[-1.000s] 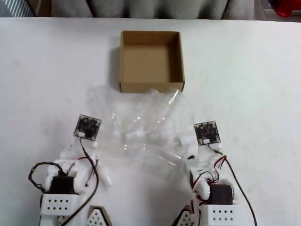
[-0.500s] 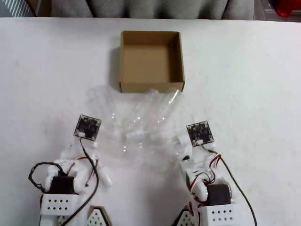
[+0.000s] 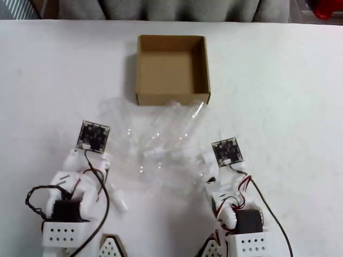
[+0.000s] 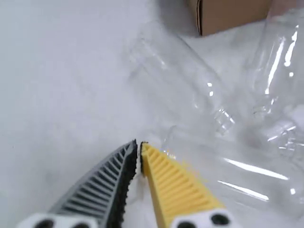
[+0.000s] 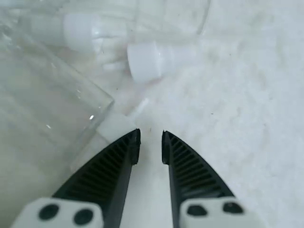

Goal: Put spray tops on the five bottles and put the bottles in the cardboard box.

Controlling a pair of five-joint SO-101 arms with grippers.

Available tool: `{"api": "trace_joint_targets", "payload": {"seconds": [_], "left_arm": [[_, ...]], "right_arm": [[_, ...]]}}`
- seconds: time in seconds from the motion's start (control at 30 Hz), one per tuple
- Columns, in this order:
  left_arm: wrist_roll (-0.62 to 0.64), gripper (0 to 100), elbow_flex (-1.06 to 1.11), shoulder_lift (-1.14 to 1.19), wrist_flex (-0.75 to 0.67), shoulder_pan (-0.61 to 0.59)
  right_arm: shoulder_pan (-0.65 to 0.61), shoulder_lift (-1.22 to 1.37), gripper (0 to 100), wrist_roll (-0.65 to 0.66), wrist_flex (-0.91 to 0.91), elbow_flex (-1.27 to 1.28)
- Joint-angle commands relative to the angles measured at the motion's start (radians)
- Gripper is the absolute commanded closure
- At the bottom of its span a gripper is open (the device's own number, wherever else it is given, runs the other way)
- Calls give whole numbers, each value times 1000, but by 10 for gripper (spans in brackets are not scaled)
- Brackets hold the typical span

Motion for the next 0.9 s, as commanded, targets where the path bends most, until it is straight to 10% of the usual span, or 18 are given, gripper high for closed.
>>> {"api": "trace_joint_targets", "payload": {"seconds": [0.0,0.53,0.87], "left_arm": [[84,976,-149,-15,97,56],[109,976,-325,33,269,136],[-29,976,-618,596,272,139]], "right_arm": [[-10,8,947,11,4,9],[-10,8,950,11,4,9],[-10,8,950,11,4,9]]}}
